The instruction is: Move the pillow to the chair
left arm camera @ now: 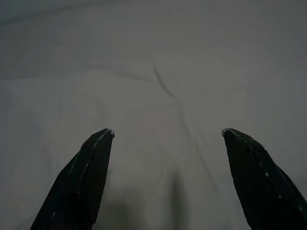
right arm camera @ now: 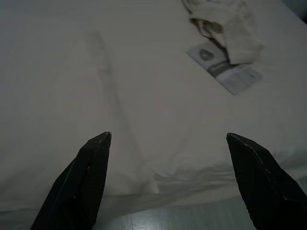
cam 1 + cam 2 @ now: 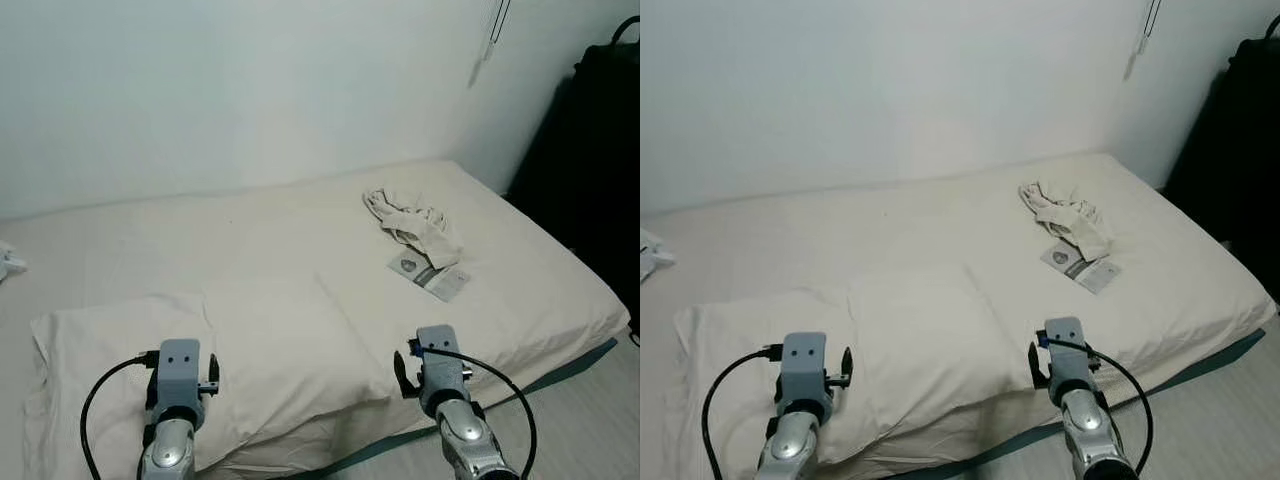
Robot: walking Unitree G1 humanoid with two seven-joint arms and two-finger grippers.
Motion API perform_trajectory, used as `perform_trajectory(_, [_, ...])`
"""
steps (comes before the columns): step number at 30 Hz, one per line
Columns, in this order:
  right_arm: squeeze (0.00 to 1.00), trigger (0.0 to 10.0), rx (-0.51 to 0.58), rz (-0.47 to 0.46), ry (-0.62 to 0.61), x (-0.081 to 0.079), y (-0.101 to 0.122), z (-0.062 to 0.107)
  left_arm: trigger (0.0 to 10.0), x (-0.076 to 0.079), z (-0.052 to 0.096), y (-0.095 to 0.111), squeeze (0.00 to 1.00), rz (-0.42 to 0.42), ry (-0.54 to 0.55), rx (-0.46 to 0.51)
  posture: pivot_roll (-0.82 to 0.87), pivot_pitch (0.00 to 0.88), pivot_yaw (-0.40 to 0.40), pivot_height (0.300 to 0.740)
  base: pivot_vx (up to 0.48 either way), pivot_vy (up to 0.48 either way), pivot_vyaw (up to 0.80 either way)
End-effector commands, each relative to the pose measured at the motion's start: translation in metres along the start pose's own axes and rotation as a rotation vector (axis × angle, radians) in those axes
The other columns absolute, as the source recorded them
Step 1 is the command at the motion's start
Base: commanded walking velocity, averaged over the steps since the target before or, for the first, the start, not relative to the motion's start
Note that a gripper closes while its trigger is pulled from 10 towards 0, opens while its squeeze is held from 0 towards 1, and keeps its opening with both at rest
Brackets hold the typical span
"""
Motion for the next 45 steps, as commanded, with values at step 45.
perform_trajectory(45, [0.00,10.0,-0.058,-0.050,0.057,-0.021,-0.025,0.015,10.0,0.042,0.017,-0.014,0.00,-0.007,-0.223,-0.053,0.01,0.070,0.010,0.740,0.000,-0.031,0.59])
Point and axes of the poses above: a point about 5 cm out from each wrist's last joint towards the gripper, its own z axis pointing back from the gripper into the wrist, its own y axis along the axis of the wrist's last joint, x = y × z, the point moved 5 cm from there along -z, pointing out of the wrist towards the gripper, and after that the axes turned 5 degrees about z, right-handed, at the moved point
